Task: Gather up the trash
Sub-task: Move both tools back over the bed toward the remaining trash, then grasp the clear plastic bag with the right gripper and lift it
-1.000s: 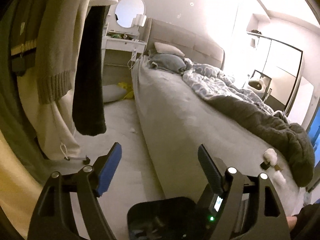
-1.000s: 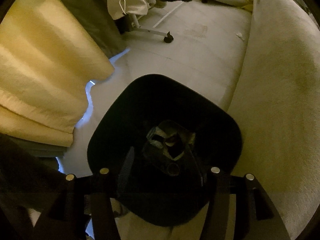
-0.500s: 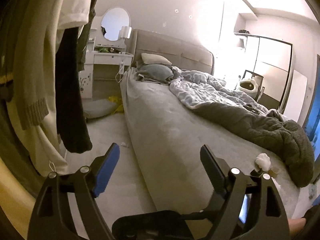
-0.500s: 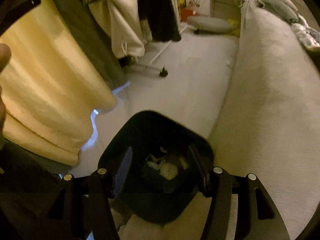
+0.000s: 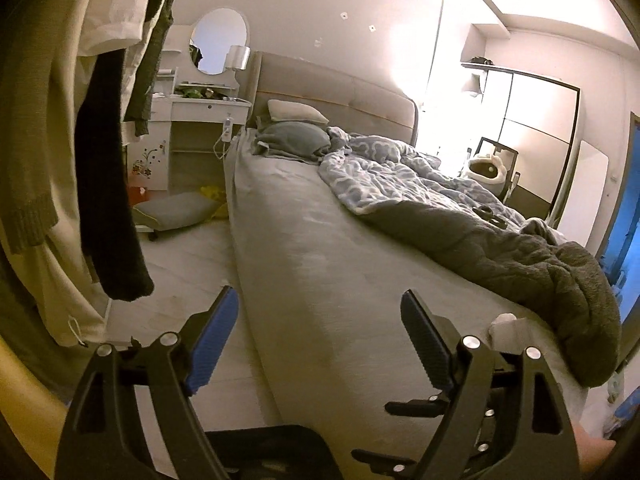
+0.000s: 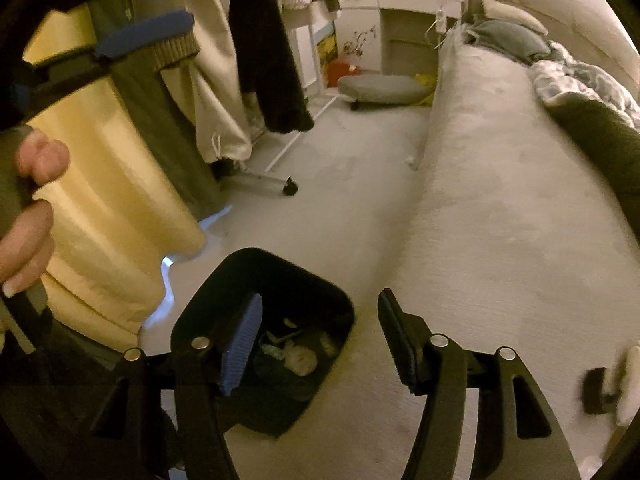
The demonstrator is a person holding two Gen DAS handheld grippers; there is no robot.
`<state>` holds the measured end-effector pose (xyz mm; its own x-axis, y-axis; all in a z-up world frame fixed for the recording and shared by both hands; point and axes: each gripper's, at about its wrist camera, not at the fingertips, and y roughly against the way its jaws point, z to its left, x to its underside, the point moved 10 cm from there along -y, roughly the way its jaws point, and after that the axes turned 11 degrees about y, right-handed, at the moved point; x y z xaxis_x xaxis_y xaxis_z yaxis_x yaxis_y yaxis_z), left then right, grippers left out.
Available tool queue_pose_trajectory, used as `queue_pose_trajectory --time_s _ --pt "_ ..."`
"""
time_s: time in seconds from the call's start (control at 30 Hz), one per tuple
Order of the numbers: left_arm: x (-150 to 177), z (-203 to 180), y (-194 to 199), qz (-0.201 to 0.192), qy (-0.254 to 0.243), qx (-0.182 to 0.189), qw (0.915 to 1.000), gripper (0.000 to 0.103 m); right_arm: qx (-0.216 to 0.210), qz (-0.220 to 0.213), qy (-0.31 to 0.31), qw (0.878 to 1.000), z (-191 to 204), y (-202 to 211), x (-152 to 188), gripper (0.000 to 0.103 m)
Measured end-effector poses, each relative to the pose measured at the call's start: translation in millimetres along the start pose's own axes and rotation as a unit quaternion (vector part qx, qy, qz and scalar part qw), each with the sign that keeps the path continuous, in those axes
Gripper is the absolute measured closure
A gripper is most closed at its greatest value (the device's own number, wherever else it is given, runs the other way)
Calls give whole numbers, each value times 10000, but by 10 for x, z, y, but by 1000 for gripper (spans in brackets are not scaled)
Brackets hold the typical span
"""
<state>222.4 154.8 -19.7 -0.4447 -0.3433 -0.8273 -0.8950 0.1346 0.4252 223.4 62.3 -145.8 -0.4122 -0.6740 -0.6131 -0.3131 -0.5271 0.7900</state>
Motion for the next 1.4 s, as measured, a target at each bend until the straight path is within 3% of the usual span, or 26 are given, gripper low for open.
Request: queue_pose_trajectory --time_s 0.8,1.4 --pt "460 -874 -509 514 -334 316 9976 17 788 -385 -563 9946 -920 831 697 41" --pt "859 -1376 -824 987 -490 527 9925 17 1090 -315 -974 9888 -1324 1108 1322 41"
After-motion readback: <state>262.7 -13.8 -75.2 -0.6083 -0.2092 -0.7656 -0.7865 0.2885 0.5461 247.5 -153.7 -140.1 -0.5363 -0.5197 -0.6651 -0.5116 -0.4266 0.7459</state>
